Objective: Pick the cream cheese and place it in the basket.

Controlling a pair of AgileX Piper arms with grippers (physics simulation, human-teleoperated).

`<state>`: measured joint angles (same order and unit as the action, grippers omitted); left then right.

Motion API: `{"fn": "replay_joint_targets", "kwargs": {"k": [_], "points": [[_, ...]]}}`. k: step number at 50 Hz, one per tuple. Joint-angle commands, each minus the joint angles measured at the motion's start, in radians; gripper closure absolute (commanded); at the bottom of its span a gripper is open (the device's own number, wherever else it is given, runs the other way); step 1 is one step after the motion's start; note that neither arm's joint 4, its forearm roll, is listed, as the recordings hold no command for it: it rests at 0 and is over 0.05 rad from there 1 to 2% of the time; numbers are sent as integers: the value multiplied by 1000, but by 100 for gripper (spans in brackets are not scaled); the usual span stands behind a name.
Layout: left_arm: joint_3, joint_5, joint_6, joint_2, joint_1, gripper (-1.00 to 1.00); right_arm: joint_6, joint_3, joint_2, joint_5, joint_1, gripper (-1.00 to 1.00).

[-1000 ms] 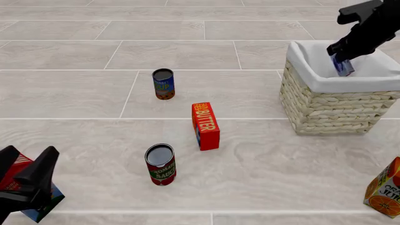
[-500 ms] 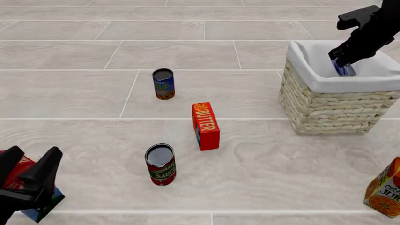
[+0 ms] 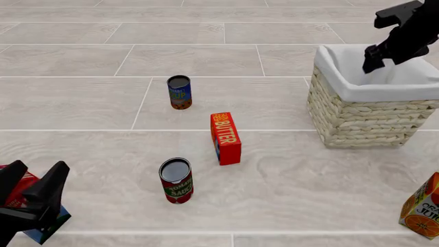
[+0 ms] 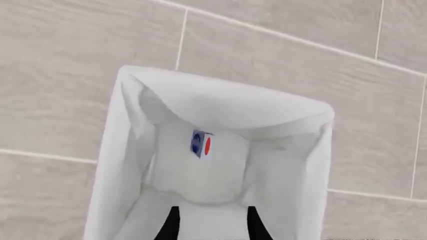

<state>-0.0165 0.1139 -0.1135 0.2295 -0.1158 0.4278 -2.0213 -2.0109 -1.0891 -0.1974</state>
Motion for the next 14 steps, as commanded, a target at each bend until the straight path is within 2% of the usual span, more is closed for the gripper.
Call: {"fn": "replay_joint_targets", "kwargs": {"k": [1, 9, 14], "points": [[-2, -4, 1, -3, -2, -100, -7, -24, 18, -17, -7, -100], [-3, -10, -2, -9, -2, -100, -35, 25, 115, -17, 10, -100], [-4, -19, -4, -18, -3, -100, -69, 126, 219, 10, 46, -100]]}}
